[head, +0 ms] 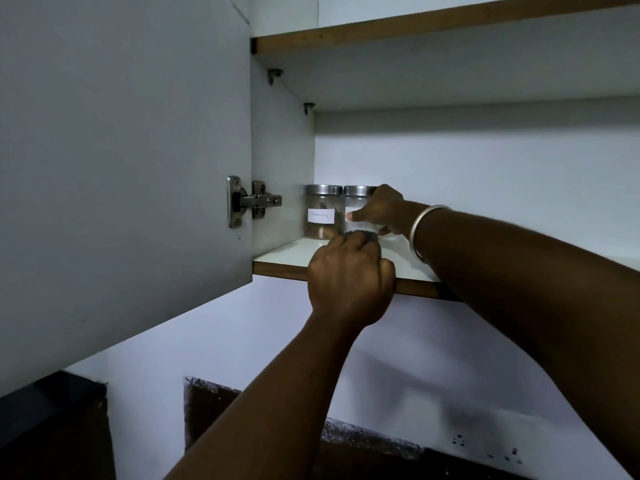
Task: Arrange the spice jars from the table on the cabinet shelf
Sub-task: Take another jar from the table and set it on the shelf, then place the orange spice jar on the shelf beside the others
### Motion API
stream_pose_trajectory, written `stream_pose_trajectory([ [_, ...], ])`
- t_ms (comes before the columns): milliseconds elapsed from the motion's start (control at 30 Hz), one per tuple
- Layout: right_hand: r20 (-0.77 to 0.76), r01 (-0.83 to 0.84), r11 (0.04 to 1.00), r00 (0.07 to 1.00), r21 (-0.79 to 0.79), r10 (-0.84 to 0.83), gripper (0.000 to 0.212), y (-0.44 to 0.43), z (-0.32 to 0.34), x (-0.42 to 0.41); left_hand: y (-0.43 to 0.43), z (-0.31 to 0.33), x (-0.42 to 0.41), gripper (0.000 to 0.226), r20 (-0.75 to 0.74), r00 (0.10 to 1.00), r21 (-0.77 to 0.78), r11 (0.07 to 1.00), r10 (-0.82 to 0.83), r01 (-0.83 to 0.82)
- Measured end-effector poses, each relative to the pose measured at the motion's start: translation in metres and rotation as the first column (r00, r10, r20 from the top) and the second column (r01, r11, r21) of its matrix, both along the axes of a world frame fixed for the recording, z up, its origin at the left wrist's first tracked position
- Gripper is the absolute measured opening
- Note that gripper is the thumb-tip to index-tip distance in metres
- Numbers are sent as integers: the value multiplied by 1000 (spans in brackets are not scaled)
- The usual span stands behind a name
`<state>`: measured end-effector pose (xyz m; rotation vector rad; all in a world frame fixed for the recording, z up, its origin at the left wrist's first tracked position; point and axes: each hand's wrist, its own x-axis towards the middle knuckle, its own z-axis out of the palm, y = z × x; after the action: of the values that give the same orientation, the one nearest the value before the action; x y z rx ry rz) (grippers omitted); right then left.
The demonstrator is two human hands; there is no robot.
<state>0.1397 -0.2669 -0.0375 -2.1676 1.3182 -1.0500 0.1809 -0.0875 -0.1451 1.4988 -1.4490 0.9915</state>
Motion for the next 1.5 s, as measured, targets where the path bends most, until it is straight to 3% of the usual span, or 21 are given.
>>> stream_pose_trajectory([
  [67, -18, 1, 1000, 1000, -17, -1, 47, 1, -1, -2, 1, 0, -1, 30, -1, 1000, -8, 1000, 6, -6],
  [167, -97, 16, 1000, 995, -18, -18, 80, 7, -4, -5, 2, 1, -2, 31, 20, 1000, -15, 1000, -12, 12],
  [267, -260, 36, 997, 966, 69, -17, 100, 20, -6, -16, 5, 1, -4, 32, 36, 999, -16, 999, -35, 36],
  [400, -345, -25, 971, 932, 239, 108, 64, 47, -4, -38, 5, 1, 0, 35, 40, 999, 6, 1000, -22, 22],
  [567, -404, -52, 982, 906, 183, 123, 39, 110, -13, -79, 11, 4, -2, 40, 20, 1000, 89, 996, -12, 10],
  [667, -613, -120, 993, 783, 18, 106, 28, 167, -26, -102, 22, 7, -7, 43, -17, 999, 193, 981, -27, 30],
  [733, -736, -186, 973, 677, -138, 24, 37, 201, -45, -114, 31, 6, -11, 43, -40, 999, 245, 969, -20, 30],
  [800, -758, -181, 944, 645, -276, -98, 48, 230, -73, -125, 47, -4, -21, 33, -126, 990, 303, 948, -65, 101],
  [867, -692, -177, 916, 709, -360, -135, 57, 256, -105, -137, 72, -20, -37, 26, -229, 954, 270, 928, -196, 255],
  [967, -411, -198, 908, 911, -368, 32, 52, 297, -161, -164, 122, -58, -66, 31, -320, 862, 118, 886, -393, 448],
  [1000, -328, -210, 911, 940, -356, 89, 54, 309, -184, -174, 138, -78, -75, 35, -322, 845, 97, 873, -426, 477],
  [1067, -272, -237, 926, 949, -292, 157, 61, 334, -238, -197, 167, -125, -95, 40, -332, 800, 126, 818, -499, 562],
  [1167, -383, -280, 955, 897, -101, 222, 59, 359, -328, -230, 209, -210, -124, 42, -421, 744, 295, 697, -520, 654],
  [1233, -607, -272, 962, 761, 22, 229, 45, 369, -391, -251, 233, -272, -142, 41, -519, 723, 417, 603, -456, 680],
  [1300, -733, -156, 975, 642, 159, 223, 41, 376, -450, -275, 258, -327, -157, 39, -604, 712, 536, 479, -357, 695],
  [1400, -773, 138, 941, 613, 309, 164, 68, 379, -512, -301, 284, -386, -168, 41, -655, 710, 625, 344, -258, 701],
  [1500, -807, 230, 929, 580, 290, 109, 92, 376, -540, -311, 293, -410, -169, 41, -663, 727, 672, 286, -180, 683],
])
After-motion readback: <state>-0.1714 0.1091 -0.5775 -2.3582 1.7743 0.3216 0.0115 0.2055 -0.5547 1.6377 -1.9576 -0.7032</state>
